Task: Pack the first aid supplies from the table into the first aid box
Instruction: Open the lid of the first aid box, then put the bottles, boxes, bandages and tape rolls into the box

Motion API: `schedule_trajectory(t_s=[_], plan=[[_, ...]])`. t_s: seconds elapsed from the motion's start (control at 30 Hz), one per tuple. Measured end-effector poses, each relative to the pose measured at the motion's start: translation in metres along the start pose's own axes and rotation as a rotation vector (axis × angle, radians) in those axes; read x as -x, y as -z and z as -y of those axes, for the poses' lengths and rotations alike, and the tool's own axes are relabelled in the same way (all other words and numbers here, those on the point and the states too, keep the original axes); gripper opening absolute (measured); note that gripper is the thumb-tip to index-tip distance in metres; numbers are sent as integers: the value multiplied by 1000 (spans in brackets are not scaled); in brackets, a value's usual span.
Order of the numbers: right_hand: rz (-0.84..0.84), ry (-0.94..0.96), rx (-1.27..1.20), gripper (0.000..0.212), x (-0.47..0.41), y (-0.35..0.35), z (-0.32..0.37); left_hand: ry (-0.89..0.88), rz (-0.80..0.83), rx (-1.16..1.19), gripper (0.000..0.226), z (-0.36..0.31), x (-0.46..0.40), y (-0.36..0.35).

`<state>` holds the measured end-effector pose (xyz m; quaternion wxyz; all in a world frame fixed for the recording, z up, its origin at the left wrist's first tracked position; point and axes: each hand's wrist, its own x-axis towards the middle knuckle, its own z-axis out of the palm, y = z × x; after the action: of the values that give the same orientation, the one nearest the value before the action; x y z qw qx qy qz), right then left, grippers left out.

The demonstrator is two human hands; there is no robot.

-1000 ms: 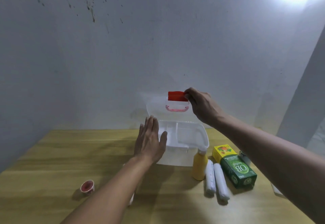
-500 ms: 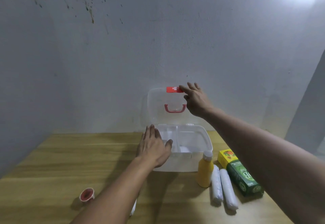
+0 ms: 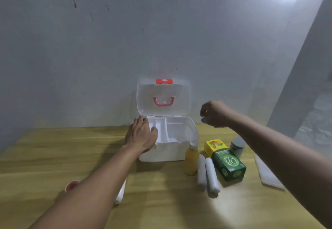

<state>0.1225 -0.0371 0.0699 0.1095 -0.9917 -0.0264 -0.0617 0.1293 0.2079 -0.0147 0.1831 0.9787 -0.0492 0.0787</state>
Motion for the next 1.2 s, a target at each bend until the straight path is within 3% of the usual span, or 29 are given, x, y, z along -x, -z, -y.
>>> schedule_trajectory(t_s=[0.1, 0.33, 0.5, 0.6, 0.73, 0.93, 1.07, 1.2], plan=[[280, -118, 35, 22, 30, -3, -6, -26, 32, -50, 63, -1, -2, 1], [376, -138, 330, 36, 71, -22, -11, -4, 100, -140, 69, -3, -3, -7], [317, -103, 488, 36, 77, -38, -13, 5, 145, -187, 67, -3, -4, -7], [317, -119, 425, 39, 80, -41, -14, 0, 161, -198, 62, -4, -3, -6], [250, -146, 329, 26, 80, -38, -16, -14, 169, -192, 58, -3, -3, -6], [160, -172, 336, 36, 66, 16, 1, -21, 171, -180, 57, -2, -4, -7], [55, -87, 328, 21, 48, 46, 17, -15, 166, -170, 58, -2, -5, -8], [90, 38, 257, 34, 26, 48, 39, -18, 170, -169, 58, -2, -4, -7]])
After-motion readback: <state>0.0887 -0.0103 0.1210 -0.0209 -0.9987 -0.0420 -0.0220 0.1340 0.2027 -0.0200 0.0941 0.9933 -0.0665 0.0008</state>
